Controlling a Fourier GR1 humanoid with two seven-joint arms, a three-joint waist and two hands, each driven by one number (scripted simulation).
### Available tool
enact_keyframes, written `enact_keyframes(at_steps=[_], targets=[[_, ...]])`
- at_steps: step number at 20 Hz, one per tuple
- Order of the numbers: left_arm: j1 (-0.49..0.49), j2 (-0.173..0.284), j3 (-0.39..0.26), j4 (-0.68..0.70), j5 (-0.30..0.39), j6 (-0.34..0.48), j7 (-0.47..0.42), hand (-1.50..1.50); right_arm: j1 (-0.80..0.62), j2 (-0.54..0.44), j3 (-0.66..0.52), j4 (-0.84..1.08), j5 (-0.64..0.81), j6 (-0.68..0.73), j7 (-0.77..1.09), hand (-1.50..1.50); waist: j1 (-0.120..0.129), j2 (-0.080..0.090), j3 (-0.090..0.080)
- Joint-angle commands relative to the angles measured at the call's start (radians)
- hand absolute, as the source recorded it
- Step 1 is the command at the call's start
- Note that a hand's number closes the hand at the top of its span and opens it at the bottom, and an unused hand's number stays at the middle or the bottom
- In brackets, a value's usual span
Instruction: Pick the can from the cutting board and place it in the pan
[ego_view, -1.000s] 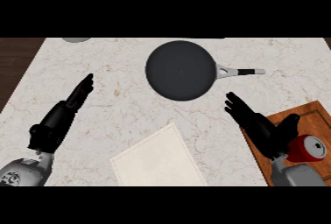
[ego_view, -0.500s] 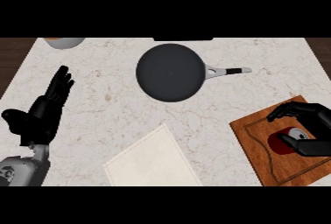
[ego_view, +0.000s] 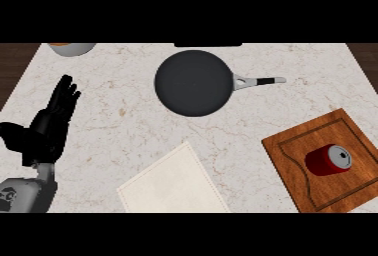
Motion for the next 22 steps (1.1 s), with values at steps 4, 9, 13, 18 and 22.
enact_keyframes(at_steps=[4,9,13,18,22], targets=[[-0.021,-0.044,-0.023,0.054,-0.025,0.003,-0.032,0.0,-0.021,-0.254,0.012,0.08,0.192,0.092,-0.214,-1.5,0.025,0.003,-0.002],[-0.057,-0.014,0.023,0.066,-0.005,-0.044,-0.012,0.0,-0.107,-0.271,0.048,0.049,0.176,0.093,-0.125,-1.5,0.027,-0.001,-0.004],[-0.05,-0.007,0.042,0.094,-0.003,-0.076,-0.037,0.0,-0.149,-0.262,0.088,-0.001,0.227,0.024,-0.105,-1.5,0.026,-0.001,-0.005],[-0.109,-0.035,0.046,0.123,-0.025,-0.051,-0.014,0.0,-0.202,-0.242,0.122,-0.077,0.139,0.106,0.039,-1.5,0.025,-0.001,-0.005],[-0.04,-0.044,0.016,0.012,-0.04,-0.029,0.038,0.0,-0.136,-0.194,0.183,-0.17,0.14,0.093,0.033,-1.5,0.027,-0.007,-0.004]])
